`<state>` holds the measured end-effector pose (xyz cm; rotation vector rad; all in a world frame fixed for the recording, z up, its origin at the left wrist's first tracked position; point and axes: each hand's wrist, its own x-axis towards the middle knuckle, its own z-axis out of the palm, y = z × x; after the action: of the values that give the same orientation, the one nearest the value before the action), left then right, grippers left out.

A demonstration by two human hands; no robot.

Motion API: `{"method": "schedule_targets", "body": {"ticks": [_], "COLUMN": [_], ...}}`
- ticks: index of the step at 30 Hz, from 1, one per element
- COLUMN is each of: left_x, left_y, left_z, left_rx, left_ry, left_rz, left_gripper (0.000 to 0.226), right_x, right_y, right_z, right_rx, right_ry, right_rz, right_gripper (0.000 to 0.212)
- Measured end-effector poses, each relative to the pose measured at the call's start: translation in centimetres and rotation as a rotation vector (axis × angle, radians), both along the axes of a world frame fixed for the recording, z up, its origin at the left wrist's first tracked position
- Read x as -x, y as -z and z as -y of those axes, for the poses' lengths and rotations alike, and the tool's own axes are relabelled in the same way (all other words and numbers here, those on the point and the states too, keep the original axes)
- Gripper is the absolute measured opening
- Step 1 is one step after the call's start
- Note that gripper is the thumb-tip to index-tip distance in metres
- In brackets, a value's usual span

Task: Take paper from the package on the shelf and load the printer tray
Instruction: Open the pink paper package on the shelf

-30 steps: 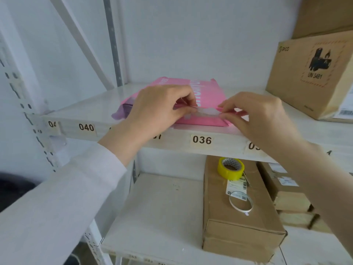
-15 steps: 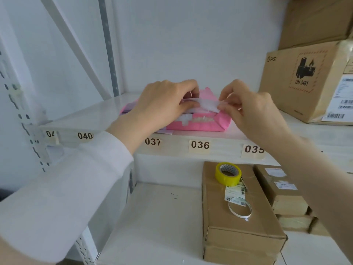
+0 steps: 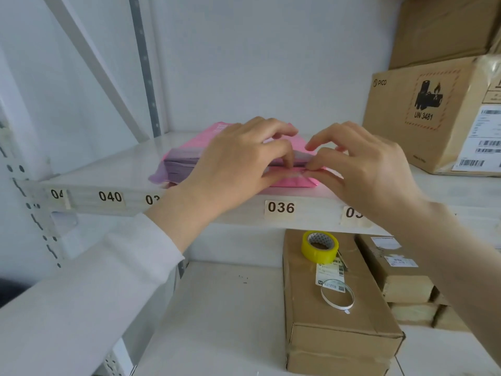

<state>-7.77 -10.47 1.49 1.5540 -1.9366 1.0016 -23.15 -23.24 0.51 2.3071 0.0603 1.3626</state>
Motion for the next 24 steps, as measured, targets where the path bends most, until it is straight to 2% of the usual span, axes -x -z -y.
{"method": "schedule_targets", "body": {"ticks": [8,11,15,24], "left_x": [0.0,0.2,0.0,-0.1], "left_y": [0.5,0.4,0.6,0.8], "left_z": [0.3,0.2,0.2,-0.1], "left_rx": [0.011,-0.002,0.005,-0.004], "left_ry": [-0.058,-0.064,-0.085,-0.108], "left_rz": [-0.044,-0.075,-0.070,-0.070], "left_gripper": [0.018,0.025,0.016,0.009], "right_x": [0.2,0.3,0.1,0.7], "right_y": [1.7,2.0,2.6,2.5], "right_z": [-0.2,-0.4,-0.4,-0.8], "right_rx": [-0.093,-0.059,-0.045,-0.098], "right_ry": [-0.074,-0.033,-0.009,0.087], "right_rz": [0.039,0.071,0.110,0.127], "right_gripper": [0.016,0.015,0.017,0.013]}}
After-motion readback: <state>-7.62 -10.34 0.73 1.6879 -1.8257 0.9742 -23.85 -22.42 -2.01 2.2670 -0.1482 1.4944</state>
